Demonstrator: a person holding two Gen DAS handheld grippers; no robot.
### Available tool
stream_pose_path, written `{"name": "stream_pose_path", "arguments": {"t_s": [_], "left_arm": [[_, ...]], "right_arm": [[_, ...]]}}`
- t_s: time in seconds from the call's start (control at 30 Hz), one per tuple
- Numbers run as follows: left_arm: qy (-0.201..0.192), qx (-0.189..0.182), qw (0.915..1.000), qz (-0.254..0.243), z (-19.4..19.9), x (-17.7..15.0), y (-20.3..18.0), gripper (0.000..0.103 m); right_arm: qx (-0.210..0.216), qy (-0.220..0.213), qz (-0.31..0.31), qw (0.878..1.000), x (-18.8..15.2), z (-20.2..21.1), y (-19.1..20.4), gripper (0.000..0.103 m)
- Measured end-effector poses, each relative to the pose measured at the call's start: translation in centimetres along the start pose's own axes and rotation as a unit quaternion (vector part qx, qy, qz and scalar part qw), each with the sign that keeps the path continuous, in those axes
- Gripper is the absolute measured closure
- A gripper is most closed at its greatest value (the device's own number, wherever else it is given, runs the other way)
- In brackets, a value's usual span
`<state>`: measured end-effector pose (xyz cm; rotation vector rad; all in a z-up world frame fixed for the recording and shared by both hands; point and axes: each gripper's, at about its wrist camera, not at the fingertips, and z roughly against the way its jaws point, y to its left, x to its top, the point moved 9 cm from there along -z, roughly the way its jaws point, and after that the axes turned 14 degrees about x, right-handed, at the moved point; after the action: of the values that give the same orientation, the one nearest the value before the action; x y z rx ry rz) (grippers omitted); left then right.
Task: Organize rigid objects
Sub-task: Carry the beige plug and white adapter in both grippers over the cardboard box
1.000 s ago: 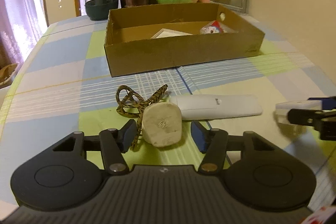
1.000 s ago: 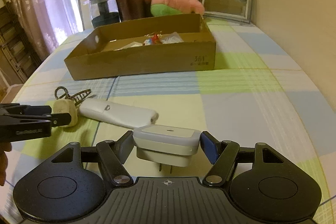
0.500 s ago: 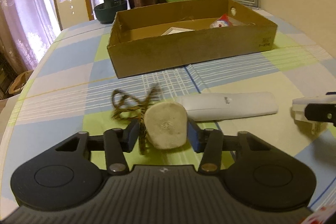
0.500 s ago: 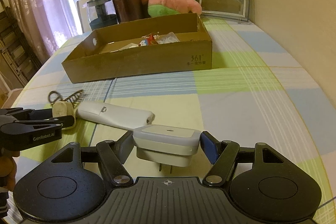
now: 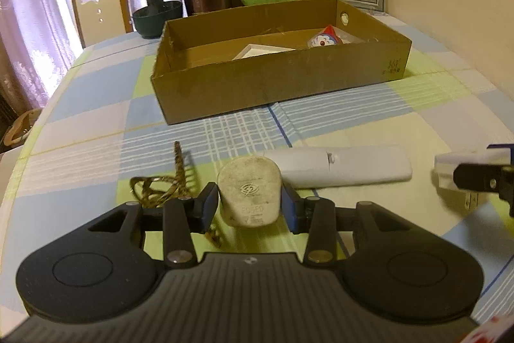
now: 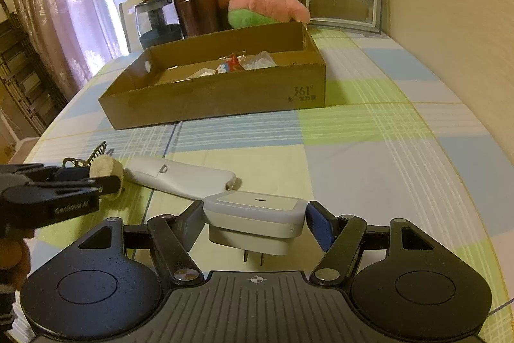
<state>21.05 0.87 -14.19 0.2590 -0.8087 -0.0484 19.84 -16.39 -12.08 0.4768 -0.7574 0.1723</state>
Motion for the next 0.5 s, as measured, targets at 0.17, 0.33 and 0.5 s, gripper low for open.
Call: {"name": "stream_pose_path", "arguments": {"t_s": [0.17,0.33,0.5], "left_arm": [[0.009,-0.001,1.0000,-0.001,-0.2,0.2,-0.3,0.067],[0.022,-0.012,0.9997,0.007,1.1,-0.7,0.0,0.067],[0.018,-0.015,0.9996,0.013,3.1,-1.3,0.5,0.067]], "right_arm": [[0.000,0.000,-0.002,1.000,0.1,0.1,-0.1,0.037],[0.002,-0.005,-0.002,1.000,0.3,0.5,-0.1,0.037],[0.006,-0.013,0.003,1.000,0.9,1.1,0.5,0.037]]}}
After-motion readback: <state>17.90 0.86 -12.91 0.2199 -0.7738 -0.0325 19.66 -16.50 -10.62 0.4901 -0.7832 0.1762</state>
